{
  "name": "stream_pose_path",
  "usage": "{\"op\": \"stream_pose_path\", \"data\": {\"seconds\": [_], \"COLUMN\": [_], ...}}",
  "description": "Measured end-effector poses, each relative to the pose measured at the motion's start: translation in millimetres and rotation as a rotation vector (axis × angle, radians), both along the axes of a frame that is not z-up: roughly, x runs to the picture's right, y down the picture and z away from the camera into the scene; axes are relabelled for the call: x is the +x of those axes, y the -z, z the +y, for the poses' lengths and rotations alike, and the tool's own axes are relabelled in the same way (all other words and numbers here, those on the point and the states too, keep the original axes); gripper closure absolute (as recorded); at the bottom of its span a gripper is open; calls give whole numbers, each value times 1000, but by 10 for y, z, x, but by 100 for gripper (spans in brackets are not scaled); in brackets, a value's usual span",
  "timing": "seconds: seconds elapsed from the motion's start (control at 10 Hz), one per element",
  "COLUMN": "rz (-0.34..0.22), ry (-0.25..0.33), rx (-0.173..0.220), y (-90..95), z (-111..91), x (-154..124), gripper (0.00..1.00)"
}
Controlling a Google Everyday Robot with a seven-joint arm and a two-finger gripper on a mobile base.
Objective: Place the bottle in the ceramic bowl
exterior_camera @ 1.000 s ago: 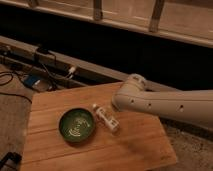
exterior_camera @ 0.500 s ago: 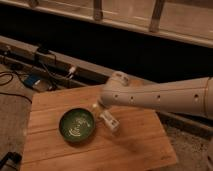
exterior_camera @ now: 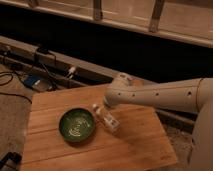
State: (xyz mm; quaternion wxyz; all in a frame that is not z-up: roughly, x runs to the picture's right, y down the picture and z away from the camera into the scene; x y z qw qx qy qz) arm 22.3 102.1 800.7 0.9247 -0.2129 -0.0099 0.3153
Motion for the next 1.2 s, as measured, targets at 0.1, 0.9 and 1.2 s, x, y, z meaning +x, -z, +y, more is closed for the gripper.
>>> {"op": "stream_pose_path", "data": {"seconds": [0.1,0.9,1.2], "rz": [3,-17,-8], "ry": [2,57,59], "rx": [-15,-65,-74], "y": [-40,91,50], "z": [43,364,354], "x": [25,-44,-49], "gripper": [20,20,20]}}
